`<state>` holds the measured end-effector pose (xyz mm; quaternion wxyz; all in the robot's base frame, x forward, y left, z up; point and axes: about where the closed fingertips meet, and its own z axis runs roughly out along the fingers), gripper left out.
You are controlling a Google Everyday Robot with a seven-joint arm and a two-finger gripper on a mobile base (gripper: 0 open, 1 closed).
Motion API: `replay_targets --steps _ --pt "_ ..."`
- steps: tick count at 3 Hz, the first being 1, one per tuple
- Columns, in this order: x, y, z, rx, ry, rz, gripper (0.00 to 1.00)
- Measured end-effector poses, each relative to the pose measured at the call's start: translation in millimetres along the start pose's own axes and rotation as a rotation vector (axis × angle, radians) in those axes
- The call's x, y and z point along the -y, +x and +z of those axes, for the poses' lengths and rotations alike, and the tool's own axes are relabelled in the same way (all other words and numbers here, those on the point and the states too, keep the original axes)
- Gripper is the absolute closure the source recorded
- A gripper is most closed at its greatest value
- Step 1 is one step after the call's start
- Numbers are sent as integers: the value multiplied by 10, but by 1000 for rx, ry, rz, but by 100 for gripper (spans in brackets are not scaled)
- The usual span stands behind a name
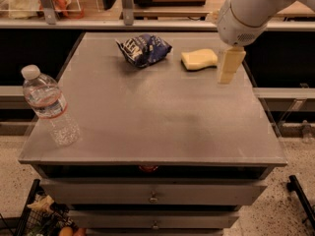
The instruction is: Move blue chip bag near water bottle
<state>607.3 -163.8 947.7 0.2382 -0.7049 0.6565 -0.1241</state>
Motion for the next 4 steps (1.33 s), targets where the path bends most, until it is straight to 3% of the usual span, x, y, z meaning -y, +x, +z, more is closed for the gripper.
replay_targets --steps 1,2,3,4 --pt "-28 31 -15 18 3 30 0" --pt "74 -24 76 97 27 78 0" --pt "316 -243 291 211 48 105 0" --pt "564 -498 470 276 75 117 0"
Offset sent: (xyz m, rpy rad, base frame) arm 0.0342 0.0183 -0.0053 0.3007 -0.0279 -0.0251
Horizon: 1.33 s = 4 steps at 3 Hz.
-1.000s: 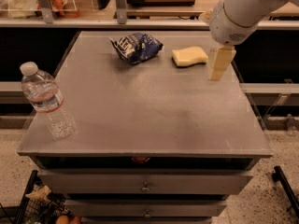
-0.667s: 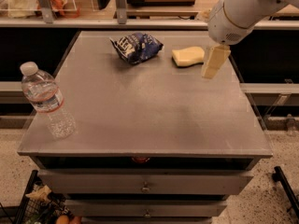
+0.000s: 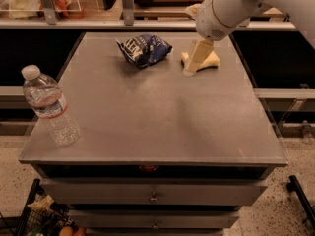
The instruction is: Move blue chip bag near water bottle
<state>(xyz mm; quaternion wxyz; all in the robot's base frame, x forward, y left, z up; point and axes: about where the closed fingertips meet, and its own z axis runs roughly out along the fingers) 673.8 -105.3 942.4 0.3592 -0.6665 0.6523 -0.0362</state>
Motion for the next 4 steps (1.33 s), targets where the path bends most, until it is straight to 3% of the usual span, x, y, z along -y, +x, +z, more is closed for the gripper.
replay_targets --steps 2,4 --pt "307 -324 660 85 8 -21 0" --pt "455 -655 1109 154 -1 -45 0"
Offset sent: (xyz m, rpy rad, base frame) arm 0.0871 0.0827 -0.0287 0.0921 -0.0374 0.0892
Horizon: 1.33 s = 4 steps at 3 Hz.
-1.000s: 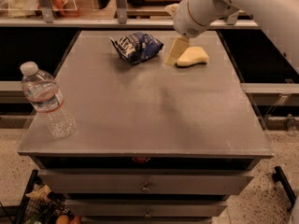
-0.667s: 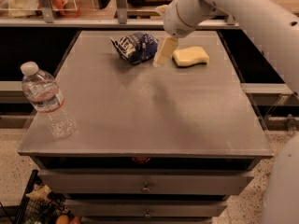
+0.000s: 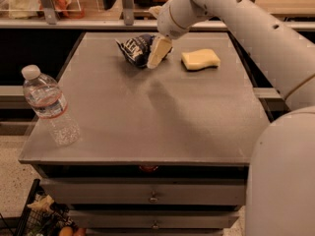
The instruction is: Move blue chip bag near water bottle
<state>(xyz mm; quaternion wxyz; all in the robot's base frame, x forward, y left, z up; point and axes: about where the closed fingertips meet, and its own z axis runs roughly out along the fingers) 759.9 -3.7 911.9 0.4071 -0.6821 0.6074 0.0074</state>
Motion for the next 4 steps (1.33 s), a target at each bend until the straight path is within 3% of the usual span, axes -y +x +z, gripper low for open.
replay_targets --steps 1,2,4 --pt "-18 -98 210 30 -27 -8 0" --pt "-73 -161 382 57 -57 -4 15" --pt "-158 -221 555 92 -91 8 62"
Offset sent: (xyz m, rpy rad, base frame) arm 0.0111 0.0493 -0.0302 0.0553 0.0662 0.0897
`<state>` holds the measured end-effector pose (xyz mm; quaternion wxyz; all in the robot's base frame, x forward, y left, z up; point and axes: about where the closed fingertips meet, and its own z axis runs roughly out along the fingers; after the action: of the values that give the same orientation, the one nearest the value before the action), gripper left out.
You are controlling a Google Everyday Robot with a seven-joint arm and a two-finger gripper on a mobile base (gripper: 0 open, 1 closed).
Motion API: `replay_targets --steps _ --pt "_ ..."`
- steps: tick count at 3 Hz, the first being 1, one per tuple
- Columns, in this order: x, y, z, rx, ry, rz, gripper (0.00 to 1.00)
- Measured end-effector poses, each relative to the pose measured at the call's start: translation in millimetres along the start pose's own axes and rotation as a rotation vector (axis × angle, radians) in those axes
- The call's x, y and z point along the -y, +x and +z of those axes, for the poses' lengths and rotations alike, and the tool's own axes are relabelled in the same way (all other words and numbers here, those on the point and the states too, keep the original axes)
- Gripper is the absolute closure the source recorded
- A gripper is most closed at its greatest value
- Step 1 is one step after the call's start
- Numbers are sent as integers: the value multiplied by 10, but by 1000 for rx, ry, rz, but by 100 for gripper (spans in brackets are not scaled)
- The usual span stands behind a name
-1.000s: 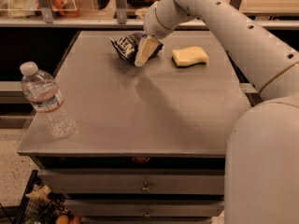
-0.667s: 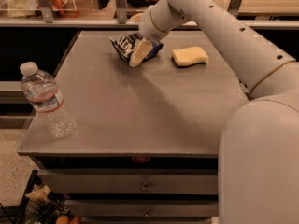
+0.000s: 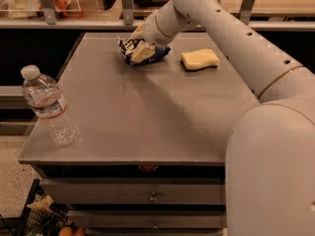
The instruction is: Move blue chip bag near water bottle
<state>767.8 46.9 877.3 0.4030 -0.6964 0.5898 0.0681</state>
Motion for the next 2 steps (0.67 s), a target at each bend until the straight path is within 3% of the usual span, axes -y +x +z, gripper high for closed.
replay_targets --steps 1,2 --pt "-4 2 -7 3 0 -2 85" --pt "69 13 -124 -7 27 -16 100"
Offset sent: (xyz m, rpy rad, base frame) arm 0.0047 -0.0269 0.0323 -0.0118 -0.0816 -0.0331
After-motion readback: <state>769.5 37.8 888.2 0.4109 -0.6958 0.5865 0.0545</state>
